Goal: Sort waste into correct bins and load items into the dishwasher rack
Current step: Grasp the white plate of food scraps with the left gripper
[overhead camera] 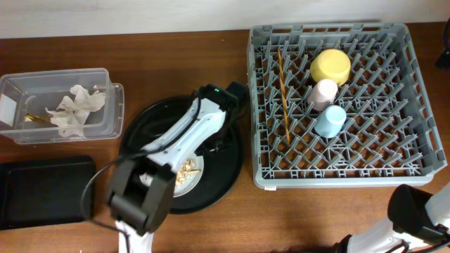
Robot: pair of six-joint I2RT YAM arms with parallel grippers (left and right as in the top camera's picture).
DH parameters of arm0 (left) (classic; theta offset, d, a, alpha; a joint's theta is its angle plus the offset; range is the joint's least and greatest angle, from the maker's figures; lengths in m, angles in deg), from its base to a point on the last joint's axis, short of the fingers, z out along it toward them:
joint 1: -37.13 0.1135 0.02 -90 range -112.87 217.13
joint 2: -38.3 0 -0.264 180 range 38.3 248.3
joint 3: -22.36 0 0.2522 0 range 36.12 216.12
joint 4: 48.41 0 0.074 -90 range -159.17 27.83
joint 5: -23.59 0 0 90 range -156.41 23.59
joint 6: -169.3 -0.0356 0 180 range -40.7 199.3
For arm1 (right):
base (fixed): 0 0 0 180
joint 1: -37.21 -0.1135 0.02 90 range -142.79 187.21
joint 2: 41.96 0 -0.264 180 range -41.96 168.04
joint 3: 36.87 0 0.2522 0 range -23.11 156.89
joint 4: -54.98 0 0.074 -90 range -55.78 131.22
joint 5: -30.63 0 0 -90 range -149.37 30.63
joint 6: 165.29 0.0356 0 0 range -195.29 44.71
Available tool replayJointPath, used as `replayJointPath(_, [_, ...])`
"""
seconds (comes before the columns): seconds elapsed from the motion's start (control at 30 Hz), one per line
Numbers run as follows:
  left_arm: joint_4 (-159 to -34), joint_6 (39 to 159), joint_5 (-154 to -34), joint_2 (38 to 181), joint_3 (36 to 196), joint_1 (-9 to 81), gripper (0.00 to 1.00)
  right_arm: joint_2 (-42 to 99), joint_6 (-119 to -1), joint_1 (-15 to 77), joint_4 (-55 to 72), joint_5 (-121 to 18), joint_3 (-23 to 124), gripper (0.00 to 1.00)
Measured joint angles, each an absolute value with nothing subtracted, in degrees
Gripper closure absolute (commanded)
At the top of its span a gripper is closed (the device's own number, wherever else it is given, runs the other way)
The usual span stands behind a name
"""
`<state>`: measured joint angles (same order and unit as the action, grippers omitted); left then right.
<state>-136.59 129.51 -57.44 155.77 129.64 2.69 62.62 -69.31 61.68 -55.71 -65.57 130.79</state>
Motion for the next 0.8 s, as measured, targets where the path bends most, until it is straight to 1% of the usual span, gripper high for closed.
replayJointPath(0.03, [-136.08,129.56,-57.57,157.45,129.55,3.35,0.8,62.62,-69.29,61.68,-55.75,-65.57,130.79,0.02])
replayJointPath(0.07, [-135.78,129.67,-57.81,158.54,129.48,4.11,0.84,62.62,-69.27,61.68,-55.75,-65.57,130.79,0.02])
replayJointPath(0.1, [-135.34,129.73,-58.07,159.75,129.44,5.51,0.84,62.62,-69.29,61.68,-55.75,-65.57,130.79,0.02])
replayJointPath(0.13, [-134.4,129.25,-58.53,160.69,129.33,7.35,0.82,62.62,-69.27,61.68,-55.75,-65.59,130.79,0.02])
replayJointPath(0.2, [-133.42,128.88,-58.9,160.73,129.31,8.7,0.67,62.62,-69.31,61.68,-55.75,-65.59,130.79,0.02])
replayJointPath(0.23, [-132.78,128.81,-59.05,160.73,129.29,8.77,0.63,62.62,-69.29,61.68,-55.75,-65.57,130.79,0.02])
replayJointPath(0.3, [-131.82,128.2,-59.53,160.73,129.14,8.7,0.51,62.62,-69.29,61.68,-55.75,-65.57,130.79,0.02])
replayJointPath(0.47, [-129.99,124.73,-62.03,160.73,128.41,8.7,0.53,62.62,-69.29,61.68,-55.75,-65.59,130.79,0.02])
replayJointPath(0.5, [-129.77,124.64,-62.18,160.73,127.87,8.7,0.59,62.62,-69.29,61.68,-55.75,-65.59,130.79,0.02])
replayJointPath(0.63, [-128.74,125.65,-62.92,160.69,123.63,8.7,0.71,62.62,-69.31,61.68,-55.75,-65.59,130.79,0.01])
replayJointPath(0.7, [-128.24,125.82,-63.23,160.67,123.56,8.64,0.85,62.62,-69.31,61.68,-55.75,-65.59,130.79,0.02])
replayJointPath(0.73, [-128.04,125.93,-63.36,160.67,123.52,8.6,0.99,62.62,-69.29,61.68,-55.75,-65.57,130.79,0.01])
replayJointPath(0.8, [-128.37,126.06,-62.99,160.67,123.36,8.62,0.99,62.62,-69.31,61.68,-55.75,-65.57,130.79,0.02])
